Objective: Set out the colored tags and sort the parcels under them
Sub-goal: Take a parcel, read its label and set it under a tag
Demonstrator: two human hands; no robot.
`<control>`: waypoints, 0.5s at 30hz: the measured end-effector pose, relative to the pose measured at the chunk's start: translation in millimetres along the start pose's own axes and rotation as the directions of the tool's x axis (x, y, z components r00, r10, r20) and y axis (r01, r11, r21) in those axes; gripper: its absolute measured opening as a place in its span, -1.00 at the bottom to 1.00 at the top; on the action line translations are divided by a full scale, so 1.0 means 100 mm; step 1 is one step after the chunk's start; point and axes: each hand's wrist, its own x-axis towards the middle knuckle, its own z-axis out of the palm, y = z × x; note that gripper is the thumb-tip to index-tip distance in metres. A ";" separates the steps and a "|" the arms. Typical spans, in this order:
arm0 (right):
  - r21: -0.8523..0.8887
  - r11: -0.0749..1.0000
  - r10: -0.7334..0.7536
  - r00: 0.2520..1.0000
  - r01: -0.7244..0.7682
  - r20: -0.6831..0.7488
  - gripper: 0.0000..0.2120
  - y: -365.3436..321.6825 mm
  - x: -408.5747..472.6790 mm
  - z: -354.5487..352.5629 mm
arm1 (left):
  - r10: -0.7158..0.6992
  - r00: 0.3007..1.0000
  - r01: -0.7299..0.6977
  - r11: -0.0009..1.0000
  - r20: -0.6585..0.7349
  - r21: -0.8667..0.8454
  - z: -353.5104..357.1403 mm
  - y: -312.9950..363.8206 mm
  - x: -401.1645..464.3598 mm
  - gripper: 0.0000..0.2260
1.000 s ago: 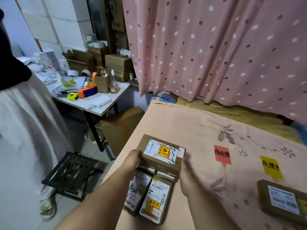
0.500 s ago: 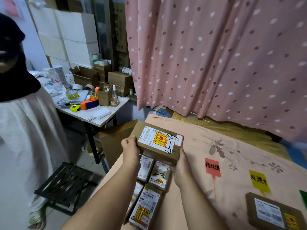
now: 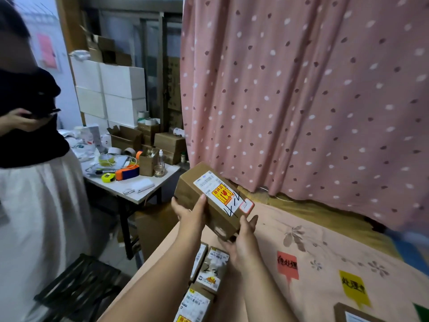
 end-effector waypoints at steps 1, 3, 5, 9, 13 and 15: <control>0.021 1.000 -0.013 1.000 0.013 0.017 -0.38 -0.02 -0.03 0.03 | 0.008 0.999 -0.009 1.000 0.047 0.010 0.05 -0.04 -0.06 -0.05; 0.054 0.997 -0.050 0.997 0.047 0.058 -0.35 -0.06 -0.09 0.06 | 0.031 0.990 -0.036 0.999 0.134 0.032 0.14 -0.12 -0.16 -0.09; 0.060 0.994 -0.098 0.993 0.093 0.070 -0.35 -0.08 -0.15 0.08 | 0.050 0.978 -0.060 0.997 0.204 0.042 0.22 -0.17 -0.24 -0.07; 0.041 0.976 -0.215 0.972 0.212 0.093 -0.41 -0.15 -0.27 0.04 | 0.133 0.959 -0.136 0.991 0.249 -0.007 0.39 -0.11 -0.40 -0.36; -0.004 0.952 -0.306 0.950 0.307 0.066 -0.58 -0.38 -0.37 -0.10 | 0.174 0.938 -0.161 0.985 0.298 -0.068 0.52 0.06 -0.44 -0.42; 0.010 0.938 -0.346 0.937 0.346 0.034 -0.62 -0.54 -0.38 -0.18 | 0.173 0.922 -0.164 0.985 0.345 -0.057 0.56 0.16 -0.44 -0.40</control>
